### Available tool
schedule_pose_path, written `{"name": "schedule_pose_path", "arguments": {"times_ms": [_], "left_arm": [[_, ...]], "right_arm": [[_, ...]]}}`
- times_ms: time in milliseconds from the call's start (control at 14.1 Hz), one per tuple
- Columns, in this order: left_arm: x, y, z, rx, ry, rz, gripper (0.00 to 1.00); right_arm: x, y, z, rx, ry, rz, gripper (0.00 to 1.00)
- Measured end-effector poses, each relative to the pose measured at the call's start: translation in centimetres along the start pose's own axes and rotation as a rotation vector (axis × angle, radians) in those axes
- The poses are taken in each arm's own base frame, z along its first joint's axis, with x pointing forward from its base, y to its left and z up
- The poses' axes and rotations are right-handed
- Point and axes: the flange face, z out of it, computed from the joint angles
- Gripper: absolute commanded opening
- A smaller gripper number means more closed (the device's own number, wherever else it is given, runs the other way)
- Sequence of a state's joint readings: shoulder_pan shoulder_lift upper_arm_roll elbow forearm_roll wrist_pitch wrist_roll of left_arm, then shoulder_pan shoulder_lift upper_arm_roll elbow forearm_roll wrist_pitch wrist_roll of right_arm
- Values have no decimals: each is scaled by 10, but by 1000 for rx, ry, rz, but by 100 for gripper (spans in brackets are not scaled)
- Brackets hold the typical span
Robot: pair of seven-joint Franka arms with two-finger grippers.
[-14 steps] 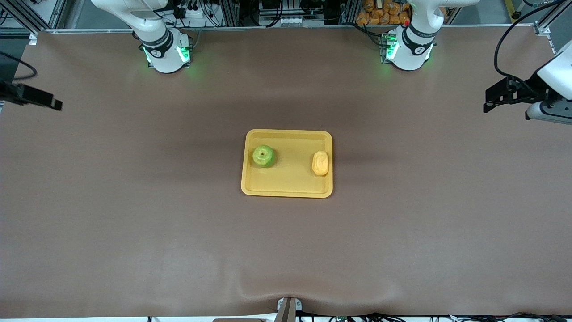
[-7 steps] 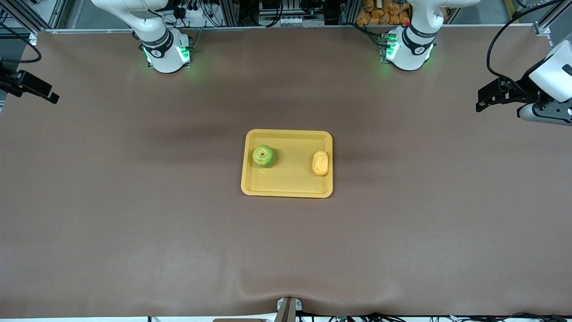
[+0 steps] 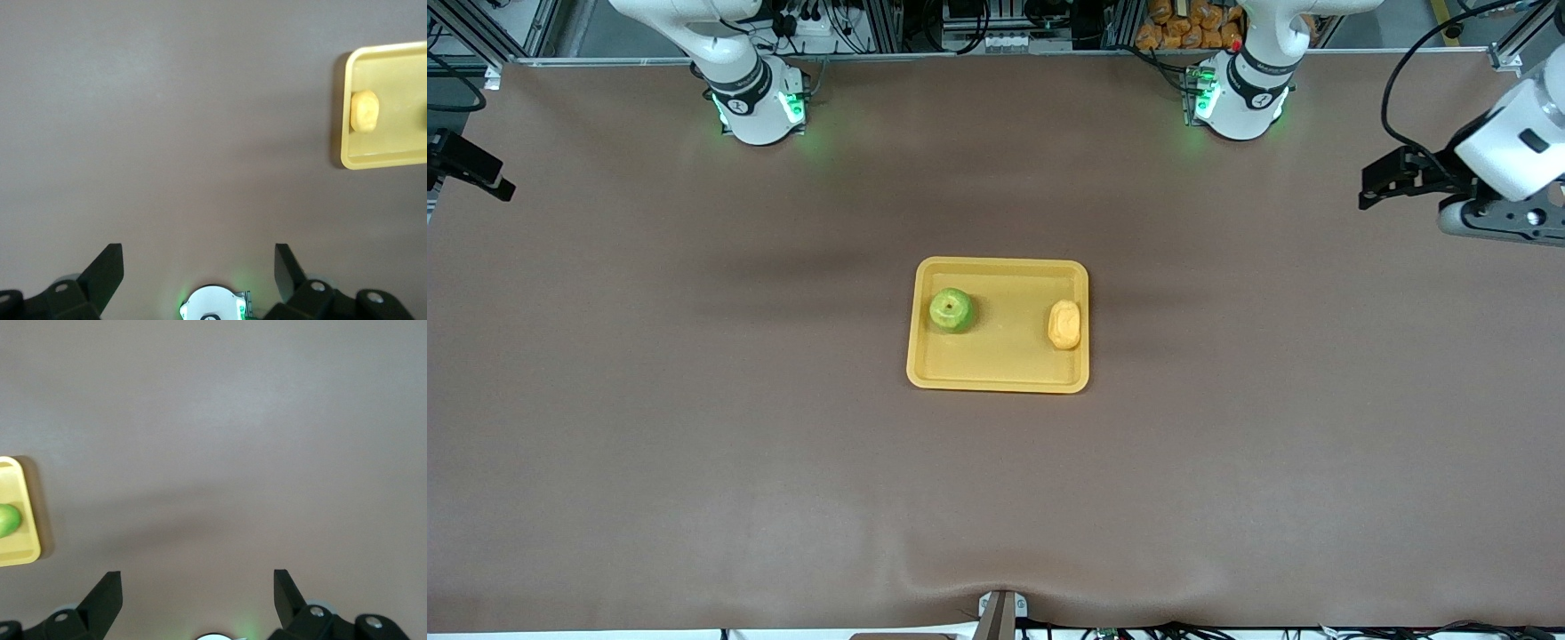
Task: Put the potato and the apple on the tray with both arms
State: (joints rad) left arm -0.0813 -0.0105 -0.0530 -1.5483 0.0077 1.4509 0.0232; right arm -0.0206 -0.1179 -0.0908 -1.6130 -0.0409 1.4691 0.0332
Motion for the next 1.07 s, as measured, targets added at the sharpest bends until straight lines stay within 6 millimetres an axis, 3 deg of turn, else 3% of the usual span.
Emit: {"name": "schedule_pose_path", "arguments": {"times_ms": [1067], "left_arm": [[8,-5,-1,20,62,57,100]], "right_arm": [[6,-1,-1,-10,-8,-1,100]]}}
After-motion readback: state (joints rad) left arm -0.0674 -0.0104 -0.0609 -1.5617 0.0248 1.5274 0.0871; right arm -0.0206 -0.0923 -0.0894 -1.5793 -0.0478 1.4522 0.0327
